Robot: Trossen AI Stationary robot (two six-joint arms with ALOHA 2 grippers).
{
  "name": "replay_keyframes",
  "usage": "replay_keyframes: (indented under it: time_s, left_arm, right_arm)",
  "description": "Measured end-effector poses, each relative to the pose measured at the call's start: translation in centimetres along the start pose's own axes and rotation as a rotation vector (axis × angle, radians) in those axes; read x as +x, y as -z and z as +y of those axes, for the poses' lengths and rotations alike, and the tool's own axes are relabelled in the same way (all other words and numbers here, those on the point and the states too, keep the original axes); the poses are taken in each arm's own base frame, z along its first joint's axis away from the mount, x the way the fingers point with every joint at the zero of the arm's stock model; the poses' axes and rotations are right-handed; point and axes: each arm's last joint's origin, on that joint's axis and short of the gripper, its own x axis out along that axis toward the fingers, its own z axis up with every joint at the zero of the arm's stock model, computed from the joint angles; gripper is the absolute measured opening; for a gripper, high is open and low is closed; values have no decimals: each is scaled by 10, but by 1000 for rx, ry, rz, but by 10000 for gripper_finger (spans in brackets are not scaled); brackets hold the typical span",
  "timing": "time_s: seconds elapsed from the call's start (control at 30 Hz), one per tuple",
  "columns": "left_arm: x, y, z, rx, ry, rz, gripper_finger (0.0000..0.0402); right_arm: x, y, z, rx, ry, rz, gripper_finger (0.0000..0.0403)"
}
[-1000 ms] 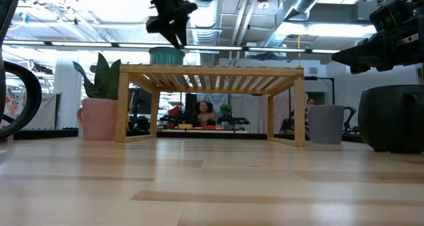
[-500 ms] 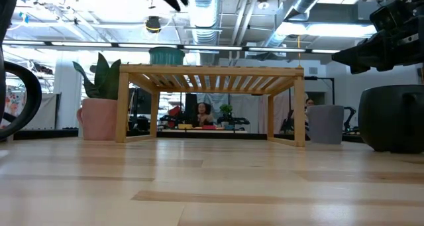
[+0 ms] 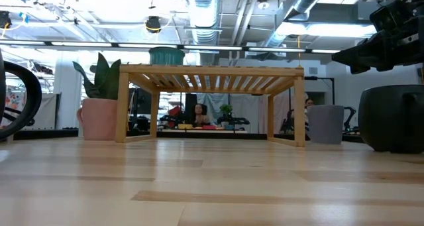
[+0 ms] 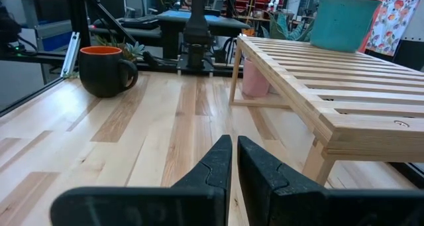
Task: Place coffee mugs
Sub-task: Put the pink mug onto the shelf
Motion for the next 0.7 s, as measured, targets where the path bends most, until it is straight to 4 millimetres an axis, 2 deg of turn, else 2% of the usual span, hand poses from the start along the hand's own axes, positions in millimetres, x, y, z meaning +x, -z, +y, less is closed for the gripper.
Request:
replay_keyframes:
  time_s: [0.13, 0.3, 0.43, 0.53, 0.7]
  left_arm:
    - [-8, 39, -20, 28, -7, -31, 149]
    - [-1, 100, -29, 31, 71, -12, 149]
    - [11, 142, -26, 14, 186, 30, 149]
    - [20, 166, -21, 2, 243, 48, 149]
    - [34, 195, -5, 68, 132, 37, 149]
  right_arm:
    - [0, 0, 0, 0, 0, 0, 52]
    - [0, 0, 0, 0, 0, 0, 52]
    - [0, 0, 0, 0, 0, 0, 52]
    - [0, 0, 0, 0, 0, 0, 52]
    - [0, 0, 0, 0, 0, 0, 52]
